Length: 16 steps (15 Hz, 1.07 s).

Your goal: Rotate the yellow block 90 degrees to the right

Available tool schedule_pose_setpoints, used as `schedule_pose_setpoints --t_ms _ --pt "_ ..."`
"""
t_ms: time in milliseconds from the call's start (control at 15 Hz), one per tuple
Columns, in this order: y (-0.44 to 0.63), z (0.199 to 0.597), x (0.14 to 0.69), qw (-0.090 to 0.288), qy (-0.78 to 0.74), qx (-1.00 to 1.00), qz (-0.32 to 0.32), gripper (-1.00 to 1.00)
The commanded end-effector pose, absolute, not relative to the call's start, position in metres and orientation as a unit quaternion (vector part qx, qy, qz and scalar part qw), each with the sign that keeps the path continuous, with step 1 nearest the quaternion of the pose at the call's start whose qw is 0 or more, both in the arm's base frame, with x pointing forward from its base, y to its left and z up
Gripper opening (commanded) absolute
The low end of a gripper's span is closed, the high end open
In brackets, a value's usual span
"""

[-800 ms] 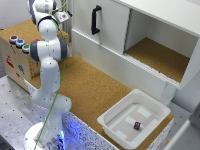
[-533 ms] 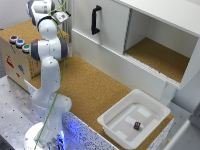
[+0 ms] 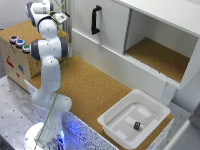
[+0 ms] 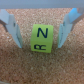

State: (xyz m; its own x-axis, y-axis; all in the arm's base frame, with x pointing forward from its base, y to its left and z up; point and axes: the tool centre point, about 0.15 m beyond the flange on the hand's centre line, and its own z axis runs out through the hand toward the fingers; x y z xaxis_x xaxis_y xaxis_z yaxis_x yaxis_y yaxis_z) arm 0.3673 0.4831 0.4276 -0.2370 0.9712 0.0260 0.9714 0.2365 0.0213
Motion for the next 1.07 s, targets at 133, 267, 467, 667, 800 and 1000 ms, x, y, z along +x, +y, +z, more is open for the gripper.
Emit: schedule_pose_setpoints --t_ms 133,267,467,667,800,1000 --pt "0.508 0.453 0.375 -0.021 -0.766 -0.64 0.052 -1.0" --pt "0.507 0.461 0.376 -0.001 -0.736 -0.675 0.053 -1.0" --pt "0.504 0.464 0.369 -0.015 -0.678 -0.733 0.063 -1.0" --pt "0.502 0.462 0.358 -0.023 -0.6 -0.796 0.07 -1.0" --pt "0.501 0.458 0.345 -0.027 -0.541 -0.838 0.068 -1.0" --pt "0.503 0.457 0.339 -0.032 -0.445 -0.894 0.047 -1.0"
